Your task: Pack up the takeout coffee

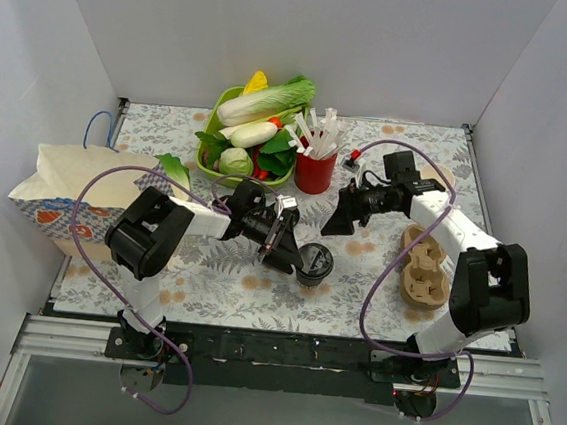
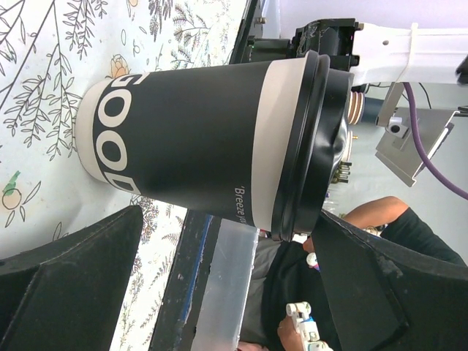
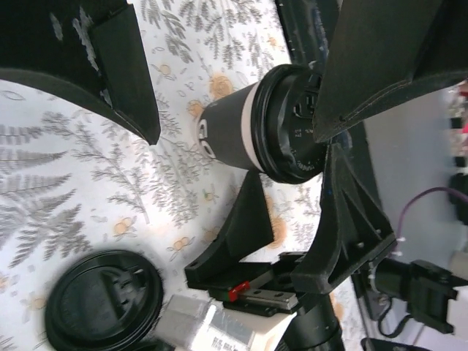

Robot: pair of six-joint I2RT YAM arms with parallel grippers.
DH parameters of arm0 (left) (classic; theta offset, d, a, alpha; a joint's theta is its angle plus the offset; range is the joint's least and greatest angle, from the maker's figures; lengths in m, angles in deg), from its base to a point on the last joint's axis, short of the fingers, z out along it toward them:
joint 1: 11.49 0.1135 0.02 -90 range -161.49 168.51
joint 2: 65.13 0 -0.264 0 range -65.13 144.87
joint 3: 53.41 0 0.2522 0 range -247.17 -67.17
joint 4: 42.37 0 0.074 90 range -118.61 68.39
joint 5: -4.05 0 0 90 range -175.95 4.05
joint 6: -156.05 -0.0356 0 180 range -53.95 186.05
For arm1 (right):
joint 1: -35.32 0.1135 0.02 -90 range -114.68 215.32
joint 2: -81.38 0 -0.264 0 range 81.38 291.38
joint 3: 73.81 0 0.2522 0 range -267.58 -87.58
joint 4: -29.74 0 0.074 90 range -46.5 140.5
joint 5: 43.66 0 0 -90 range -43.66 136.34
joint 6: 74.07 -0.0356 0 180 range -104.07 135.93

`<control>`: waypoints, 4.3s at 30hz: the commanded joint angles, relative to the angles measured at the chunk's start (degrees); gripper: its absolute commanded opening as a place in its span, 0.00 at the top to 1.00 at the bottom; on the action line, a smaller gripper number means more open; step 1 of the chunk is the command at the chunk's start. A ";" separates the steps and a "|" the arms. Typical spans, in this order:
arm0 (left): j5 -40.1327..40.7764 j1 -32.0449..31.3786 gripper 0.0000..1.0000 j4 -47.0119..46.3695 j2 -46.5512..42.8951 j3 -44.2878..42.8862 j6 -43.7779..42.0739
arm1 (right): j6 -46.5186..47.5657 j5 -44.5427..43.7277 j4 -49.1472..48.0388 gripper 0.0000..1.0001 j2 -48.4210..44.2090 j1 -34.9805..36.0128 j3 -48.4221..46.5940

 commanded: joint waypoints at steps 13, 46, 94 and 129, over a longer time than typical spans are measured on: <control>3.21 -0.29 0.03 1.18 2.20 -2.43 -0.22 | -8.44 10.05 -5.46 0.07 5.23 0.59 5.11; 1.19 1.03 0.06 -6.46 9.76 -1.46 5.67 | -34.36 23.58 -37.09 0.33 17.62 -0.56 21.90; 3.29 -3.27 0.02 -24.41 1.67 3.11 5.85 | -26.72 17.17 -26.99 0.36 17.89 0.15 14.43; 1.98 3.22 0.02 -24.64 -2.11 0.39 11.29 | 0.95 11.11 1.38 0.04 6.64 -7.06 0.63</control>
